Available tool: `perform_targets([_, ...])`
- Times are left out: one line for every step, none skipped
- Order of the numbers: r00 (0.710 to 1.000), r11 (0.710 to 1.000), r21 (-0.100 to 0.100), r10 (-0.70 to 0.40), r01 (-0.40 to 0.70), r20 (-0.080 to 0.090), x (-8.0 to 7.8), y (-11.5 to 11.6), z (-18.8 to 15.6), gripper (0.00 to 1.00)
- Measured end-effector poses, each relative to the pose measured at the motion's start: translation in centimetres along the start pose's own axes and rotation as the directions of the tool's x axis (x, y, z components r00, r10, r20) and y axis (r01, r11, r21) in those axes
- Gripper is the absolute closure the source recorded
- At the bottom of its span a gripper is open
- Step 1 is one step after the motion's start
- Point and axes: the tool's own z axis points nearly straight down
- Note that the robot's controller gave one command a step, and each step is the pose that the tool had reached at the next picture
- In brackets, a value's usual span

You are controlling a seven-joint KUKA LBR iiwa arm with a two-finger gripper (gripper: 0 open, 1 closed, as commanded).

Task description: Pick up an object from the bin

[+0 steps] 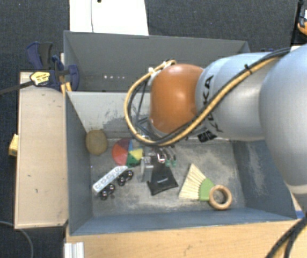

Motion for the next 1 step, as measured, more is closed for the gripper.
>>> perform_targets([1.000,1.000,0.000,-0.004,0.004,-0.006,-0.19,1.10,2.12,0.00])
